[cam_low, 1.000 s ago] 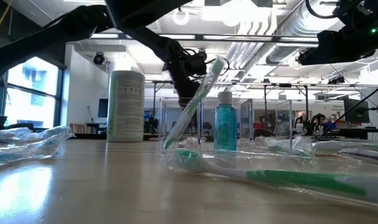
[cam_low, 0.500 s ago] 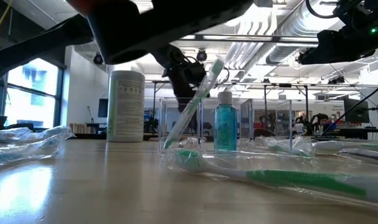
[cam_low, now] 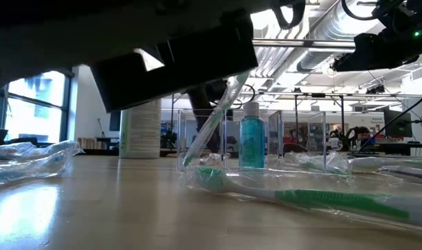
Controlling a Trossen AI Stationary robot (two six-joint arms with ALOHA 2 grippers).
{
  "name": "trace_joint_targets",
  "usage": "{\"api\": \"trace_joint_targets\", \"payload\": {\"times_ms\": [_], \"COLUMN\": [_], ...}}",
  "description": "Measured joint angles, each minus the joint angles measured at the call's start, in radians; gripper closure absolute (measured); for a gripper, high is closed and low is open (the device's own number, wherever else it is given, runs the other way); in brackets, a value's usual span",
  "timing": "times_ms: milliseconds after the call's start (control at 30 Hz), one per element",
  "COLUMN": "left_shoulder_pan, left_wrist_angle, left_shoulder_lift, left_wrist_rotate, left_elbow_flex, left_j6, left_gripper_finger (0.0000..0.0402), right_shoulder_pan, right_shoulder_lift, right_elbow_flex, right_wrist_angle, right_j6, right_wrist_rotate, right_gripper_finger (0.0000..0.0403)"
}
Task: Pick & Place toothbrushing station
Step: Put the orange toothbrush into the right section of the transparent organizer
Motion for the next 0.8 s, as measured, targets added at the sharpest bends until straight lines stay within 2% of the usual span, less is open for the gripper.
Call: {"api": "trace_joint_targets", "payload": {"times_ms": [467,633,800], "left_shoulder_pan": [0.016,0.02,0.018], "left_wrist_angle": [-0.042,-0.054,-0.063], "left_shoulder_lift": [0.019,0.019,0.02], "left_wrist_rotate": [0.041,0.052,0.056], "left_elbow_flex": [0.003,0.003,0.003], "left_j6": [-0.071,-0.078,-0.075], "left_gripper_finger": [0.0167,0.0219,0.0307], "right_shoulder_pan": [0.0,0.0,0.0], "right_shoulder_lift": [0.0,0.0,0.0], "right_elbow_flex": [0.0,0.0,0.0], "right_wrist_angle": [0.0,0.0,0.0], "right_j6": [0.0,0.0,0.0], "right_wrist_rotate": [0.002,0.0,0.002], "right_gripper_finger": [0.0167,0.0167,0.0167]}}
